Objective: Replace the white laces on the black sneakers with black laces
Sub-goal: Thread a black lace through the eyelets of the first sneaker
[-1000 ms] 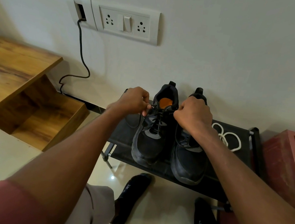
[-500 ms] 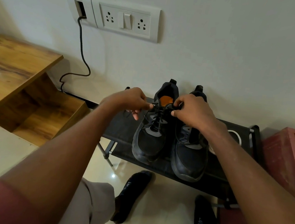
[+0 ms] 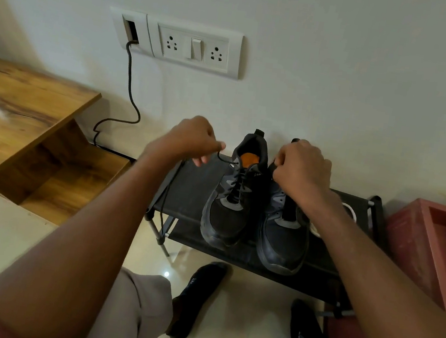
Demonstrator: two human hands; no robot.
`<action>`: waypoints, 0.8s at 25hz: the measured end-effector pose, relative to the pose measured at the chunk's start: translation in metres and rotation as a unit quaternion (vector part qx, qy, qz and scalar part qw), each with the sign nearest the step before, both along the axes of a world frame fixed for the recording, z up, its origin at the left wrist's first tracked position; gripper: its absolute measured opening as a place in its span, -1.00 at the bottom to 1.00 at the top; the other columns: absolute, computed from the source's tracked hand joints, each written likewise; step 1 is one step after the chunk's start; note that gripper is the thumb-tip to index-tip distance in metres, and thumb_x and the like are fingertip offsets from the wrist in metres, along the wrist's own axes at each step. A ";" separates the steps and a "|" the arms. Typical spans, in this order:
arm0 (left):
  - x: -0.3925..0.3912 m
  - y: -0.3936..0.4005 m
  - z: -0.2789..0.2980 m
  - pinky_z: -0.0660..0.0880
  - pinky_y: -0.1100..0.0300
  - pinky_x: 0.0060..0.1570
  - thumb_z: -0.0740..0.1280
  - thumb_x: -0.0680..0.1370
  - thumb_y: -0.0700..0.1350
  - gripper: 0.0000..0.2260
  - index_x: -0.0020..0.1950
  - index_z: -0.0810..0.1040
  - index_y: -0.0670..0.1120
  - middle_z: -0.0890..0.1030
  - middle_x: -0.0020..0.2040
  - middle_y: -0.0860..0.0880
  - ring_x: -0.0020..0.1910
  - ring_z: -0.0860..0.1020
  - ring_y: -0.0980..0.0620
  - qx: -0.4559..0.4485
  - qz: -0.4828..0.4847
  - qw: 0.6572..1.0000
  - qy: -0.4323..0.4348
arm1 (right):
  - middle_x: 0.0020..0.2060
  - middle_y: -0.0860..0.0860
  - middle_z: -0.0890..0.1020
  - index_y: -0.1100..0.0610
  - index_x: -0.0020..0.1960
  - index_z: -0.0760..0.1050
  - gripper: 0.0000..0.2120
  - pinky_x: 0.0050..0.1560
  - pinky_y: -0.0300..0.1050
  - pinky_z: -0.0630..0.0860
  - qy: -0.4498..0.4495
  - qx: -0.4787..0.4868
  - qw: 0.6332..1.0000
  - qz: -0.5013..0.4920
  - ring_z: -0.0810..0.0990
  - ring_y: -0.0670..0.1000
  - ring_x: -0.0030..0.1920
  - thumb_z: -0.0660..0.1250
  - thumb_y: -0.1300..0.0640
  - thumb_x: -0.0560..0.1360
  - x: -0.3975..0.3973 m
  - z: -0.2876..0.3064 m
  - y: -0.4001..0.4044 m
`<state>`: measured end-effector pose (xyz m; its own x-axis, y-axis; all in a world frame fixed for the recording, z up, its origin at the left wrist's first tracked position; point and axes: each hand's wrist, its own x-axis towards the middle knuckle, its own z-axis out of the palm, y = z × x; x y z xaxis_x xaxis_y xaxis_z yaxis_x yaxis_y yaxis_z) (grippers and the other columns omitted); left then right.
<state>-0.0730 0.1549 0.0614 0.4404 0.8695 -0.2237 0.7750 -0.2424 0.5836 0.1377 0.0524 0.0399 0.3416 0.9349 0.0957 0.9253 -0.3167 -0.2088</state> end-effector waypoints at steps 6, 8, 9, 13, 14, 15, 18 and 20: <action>0.024 0.003 -0.054 0.47 0.01 0.18 0.45 0.58 0.13 -0.56 0.35 0.54 -0.10 0.60 0.27 -0.09 0.26 0.55 -0.10 -0.004 -0.080 0.994 0.078 | -0.07 0.06 0.66 0.09 0.10 0.60 -0.85 -0.03 0.06 0.64 0.092 -0.026 0.994 0.058 0.64 0.11 -0.09 0.47 0.09 0.57 -0.017 -0.027 0.010; 0.031 0.009 -0.060 0.49 0.06 0.01 0.49 0.56 0.06 -0.68 0.14 0.62 -0.16 0.68 0.06 -0.15 0.04 0.62 -0.05 0.004 -0.056 0.998 0.022 | -0.11 0.06 0.64 0.09 0.07 0.56 -0.82 -0.10 0.05 0.65 0.121 -0.026 0.992 0.034 0.64 0.09 -0.13 0.50 0.10 0.53 -0.020 -0.036 0.014; 0.031 0.013 -0.063 0.50 0.10 -0.05 0.51 0.56 0.01 -0.73 0.05 0.64 -0.18 0.70 -0.06 -0.14 -0.07 0.64 -0.01 -0.011 -0.039 0.999 -0.007 | -0.13 0.07 0.67 0.11 0.04 0.60 -0.86 -0.11 0.05 0.66 0.138 -0.022 0.990 0.025 0.66 0.09 -0.15 0.49 0.13 0.52 -0.019 -0.038 0.018; 0.024 0.016 -0.061 0.59 0.23 -0.18 0.37 0.67 -0.07 -0.82 0.02 0.63 -0.19 0.72 -0.20 -0.09 -0.24 0.72 0.04 -0.141 -0.036 0.987 -0.061 | -0.24 0.01 0.71 0.08 -0.10 0.74 -0.89 -0.29 -0.14 0.58 0.160 -0.025 0.986 0.025 0.65 0.00 -0.27 0.46 0.09 0.55 0.000 -0.031 0.023; 0.023 0.015 -0.060 0.60 0.20 -0.17 0.32 0.70 -0.05 -0.79 0.05 0.60 -0.19 0.72 -0.18 -0.11 -0.23 0.72 0.00 -0.171 -0.039 0.983 -0.055 | -0.25 -0.02 0.70 0.06 -0.09 0.75 -0.88 -0.32 -0.18 0.51 0.152 -0.030 0.987 0.032 0.63 -0.03 -0.28 0.47 0.05 0.56 0.003 -0.029 0.021; 0.022 0.015 -0.058 0.59 0.15 -0.16 0.29 0.71 0.00 -0.74 0.06 0.57 -0.20 0.69 -0.17 -0.14 -0.24 0.68 -0.04 -0.183 -0.042 0.981 -0.039 | -0.26 -0.04 0.68 0.03 -0.08 0.74 -0.88 -0.33 -0.21 0.45 0.146 -0.035 0.988 0.039 0.61 -0.06 -0.28 0.48 0.02 0.56 0.005 -0.028 0.019; 0.012 0.022 -0.043 0.46 0.10 -0.22 0.32 0.65 0.19 -0.54 0.02 0.62 -0.24 0.52 -0.23 -0.12 -0.29 0.46 -0.05 -0.135 -0.067 0.988 0.042 | -0.31 -0.06 0.64 0.01 -0.11 0.72 -0.82 -0.33 -0.20 0.39 0.130 -0.048 0.989 0.057 0.60 -0.05 -0.29 0.48 -0.07 0.56 0.013 -0.019 0.014; -0.001 0.025 -0.027 0.40 0.13 -0.25 0.35 0.62 0.22 -0.56 -0.07 0.70 -0.17 0.49 -0.25 -0.09 -0.29 0.41 -0.04 -0.073 -0.066 0.994 0.051 | -0.32 -0.04 0.67 0.03 -0.16 0.72 -0.77 -0.31 -0.18 0.40 0.152 -0.050 0.985 0.062 0.62 -0.03 -0.31 0.48 -0.10 0.56 0.027 -0.006 0.009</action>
<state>-0.0741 0.1796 0.0346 0.5162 0.7609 -0.3931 0.7994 -0.2634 0.5399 0.1651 0.0610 0.0337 0.2228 0.9709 -0.0880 0.8581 -0.2382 -0.4549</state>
